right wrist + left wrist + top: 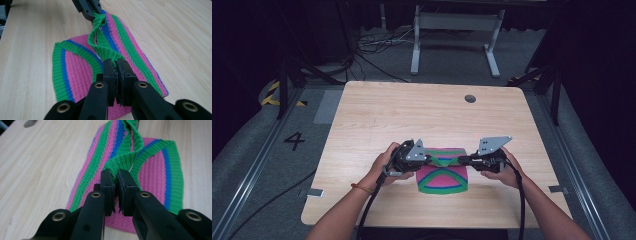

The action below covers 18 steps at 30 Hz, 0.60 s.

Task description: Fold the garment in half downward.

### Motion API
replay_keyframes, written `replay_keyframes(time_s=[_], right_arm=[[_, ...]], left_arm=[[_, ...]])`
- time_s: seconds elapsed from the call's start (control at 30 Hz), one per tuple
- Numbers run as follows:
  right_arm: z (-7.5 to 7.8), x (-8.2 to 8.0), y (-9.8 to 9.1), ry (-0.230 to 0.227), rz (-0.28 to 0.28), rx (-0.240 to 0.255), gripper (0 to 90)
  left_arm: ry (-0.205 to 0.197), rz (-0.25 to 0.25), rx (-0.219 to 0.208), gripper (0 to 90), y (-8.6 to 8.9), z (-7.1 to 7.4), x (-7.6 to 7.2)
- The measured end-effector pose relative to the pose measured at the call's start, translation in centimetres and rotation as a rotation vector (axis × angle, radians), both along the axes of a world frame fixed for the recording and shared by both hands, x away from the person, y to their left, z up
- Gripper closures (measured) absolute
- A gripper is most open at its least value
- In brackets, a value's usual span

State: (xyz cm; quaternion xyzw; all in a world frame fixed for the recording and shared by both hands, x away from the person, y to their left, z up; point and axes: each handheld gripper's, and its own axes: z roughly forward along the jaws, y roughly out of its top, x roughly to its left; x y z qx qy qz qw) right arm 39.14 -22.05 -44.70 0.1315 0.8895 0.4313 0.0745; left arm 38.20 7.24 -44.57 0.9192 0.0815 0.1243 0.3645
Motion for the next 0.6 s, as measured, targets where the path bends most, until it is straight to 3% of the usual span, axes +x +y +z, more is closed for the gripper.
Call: replay_keyframes(time_s=[0.2, 0.4, 0.6], right_arm=[[-0.4, -1.2, -0.2, 0.019, 0.021, -0.005, 86.5], [-1.2, -2.7, 0.0, 0.028, 0.059, -0.042, 86.4], [-1.7, -3.6, 0.0, 0.035, 0.07, -0.069, 86.2]], left_arm=[[0.027, -0.022, 0.013, 83.3, 0.1, -0.9, -1.3], [0.051, -0.043, 0.038, 83.2, 0.2, -2.0, -2.6], [0.051, -0.077, 0.06, 82.6, -0.4, -2.3, -3.9]])
